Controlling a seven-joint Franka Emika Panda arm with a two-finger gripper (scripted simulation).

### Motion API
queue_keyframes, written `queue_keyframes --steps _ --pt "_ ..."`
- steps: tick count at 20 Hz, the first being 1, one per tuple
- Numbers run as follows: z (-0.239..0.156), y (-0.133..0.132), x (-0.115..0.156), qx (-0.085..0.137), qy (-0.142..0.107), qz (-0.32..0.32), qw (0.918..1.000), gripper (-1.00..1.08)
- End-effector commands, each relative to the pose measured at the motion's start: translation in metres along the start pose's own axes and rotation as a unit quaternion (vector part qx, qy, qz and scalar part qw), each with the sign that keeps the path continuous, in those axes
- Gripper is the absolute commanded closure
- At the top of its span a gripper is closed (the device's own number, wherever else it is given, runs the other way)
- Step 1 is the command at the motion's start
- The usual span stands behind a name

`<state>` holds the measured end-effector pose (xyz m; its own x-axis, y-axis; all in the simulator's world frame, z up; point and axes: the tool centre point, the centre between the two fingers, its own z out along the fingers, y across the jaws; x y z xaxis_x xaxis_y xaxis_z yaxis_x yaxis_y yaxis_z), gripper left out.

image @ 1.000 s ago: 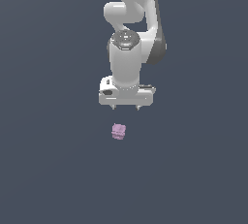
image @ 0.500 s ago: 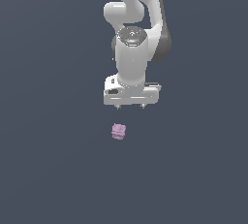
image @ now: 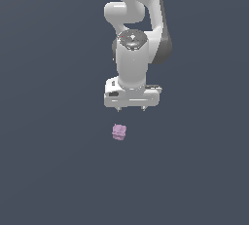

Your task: Pick up the object and move it to a goal position.

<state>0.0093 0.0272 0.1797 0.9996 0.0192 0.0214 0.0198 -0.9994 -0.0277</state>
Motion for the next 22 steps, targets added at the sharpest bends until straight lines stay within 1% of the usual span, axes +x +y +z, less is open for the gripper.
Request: queue_keyframes --steps 1,6,13,18,22 --pt "0.008 0.005 0.003 -0.001 -0.001 0.011 0.9999 -0.92" --pt "0.033 0.021 0.013 -0.004 -0.004 0.046 0.9989 -0.92" --pt "0.072 0.045 0.025 -0.011 -0.008 0.098 0.9951 -0.92" --pt "0.086 0.054 0.028 -0.014 -0.009 0.116 0.9932 -0.92" --pt "0.088 0.055 0.028 -0.015 -0.010 0.117 0.9930 -0.92"
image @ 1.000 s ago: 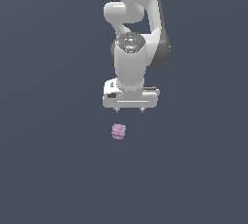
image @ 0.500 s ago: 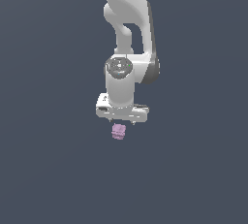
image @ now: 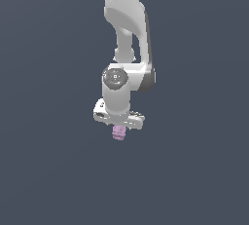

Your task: Pick up the object and move it to a goal position.

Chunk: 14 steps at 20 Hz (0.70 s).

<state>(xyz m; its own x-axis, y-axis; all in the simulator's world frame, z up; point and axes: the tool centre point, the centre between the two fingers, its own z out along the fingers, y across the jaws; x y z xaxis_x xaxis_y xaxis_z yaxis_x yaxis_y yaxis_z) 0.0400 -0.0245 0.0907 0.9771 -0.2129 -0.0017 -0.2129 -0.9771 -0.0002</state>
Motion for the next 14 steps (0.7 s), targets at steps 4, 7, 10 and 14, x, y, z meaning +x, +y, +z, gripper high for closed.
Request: queue_keyframes --steps 4,7,10,14 --pt "0.006 0.000 0.000 0.000 0.000 0.000 1.0000 -0.92" --pt "0.020 0.000 0.000 0.000 0.001 0.001 1.0000 -0.92" --pt "0.037 0.000 0.000 0.000 0.001 0.001 1.0000 -0.92" --pt "0.050 0.000 0.000 0.000 0.001 0.002 1.0000 -0.92"
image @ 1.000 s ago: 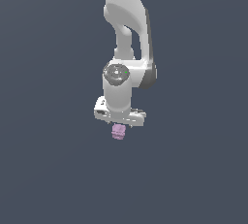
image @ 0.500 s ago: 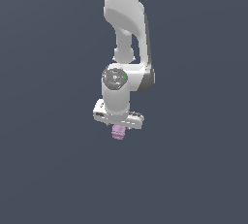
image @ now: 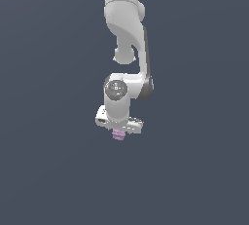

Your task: Pick up the object and move it to a goal position.

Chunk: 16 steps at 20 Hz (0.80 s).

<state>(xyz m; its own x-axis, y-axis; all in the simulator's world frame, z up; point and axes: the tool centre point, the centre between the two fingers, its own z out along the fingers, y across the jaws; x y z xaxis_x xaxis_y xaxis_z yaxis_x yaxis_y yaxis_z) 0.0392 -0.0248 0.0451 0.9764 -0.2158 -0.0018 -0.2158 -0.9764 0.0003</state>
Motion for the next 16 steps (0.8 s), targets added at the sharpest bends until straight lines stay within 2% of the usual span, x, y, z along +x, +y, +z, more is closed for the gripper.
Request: queue_keyframes --steps 1,3,4,16 --pt "0.0049 -0.0003 0.0011 0.000 0.001 0.000 1.0000 -0.92" --pt "0.0051 -0.0004 0.0017 0.000 0.001 0.000 1.0000 -0.92" --pt "0.0051 -0.0004 0.0017 0.000 0.001 0.000 1.0000 1.08" --pt "0.0038 -0.0002 0.0016 0.000 0.001 0.000 1.0000 1.08"
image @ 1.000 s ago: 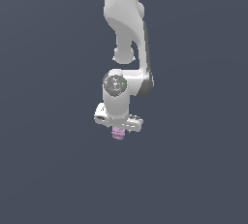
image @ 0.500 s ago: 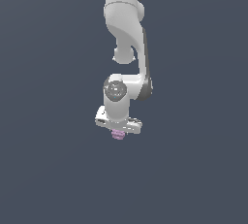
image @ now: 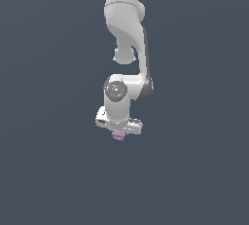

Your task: Pick up the object and move it to a goal position.

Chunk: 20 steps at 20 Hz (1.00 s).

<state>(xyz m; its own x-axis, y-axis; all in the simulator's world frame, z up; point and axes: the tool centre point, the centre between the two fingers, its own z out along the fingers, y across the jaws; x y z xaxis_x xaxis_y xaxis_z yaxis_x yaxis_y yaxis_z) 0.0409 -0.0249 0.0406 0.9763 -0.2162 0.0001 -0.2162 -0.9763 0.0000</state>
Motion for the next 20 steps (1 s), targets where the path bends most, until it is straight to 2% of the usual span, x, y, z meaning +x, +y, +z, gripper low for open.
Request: queue_keyframes --steps 1,11,20 --pt "-0.002 0.000 0.000 0.000 0.000 0.000 1.0000 1.08" --pt "-0.040 -0.001 -0.012 0.000 0.000 0.000 1.0000 1.08" --pt "-0.119 -0.004 -0.035 0.000 0.000 0.000 1.0000 1.08"
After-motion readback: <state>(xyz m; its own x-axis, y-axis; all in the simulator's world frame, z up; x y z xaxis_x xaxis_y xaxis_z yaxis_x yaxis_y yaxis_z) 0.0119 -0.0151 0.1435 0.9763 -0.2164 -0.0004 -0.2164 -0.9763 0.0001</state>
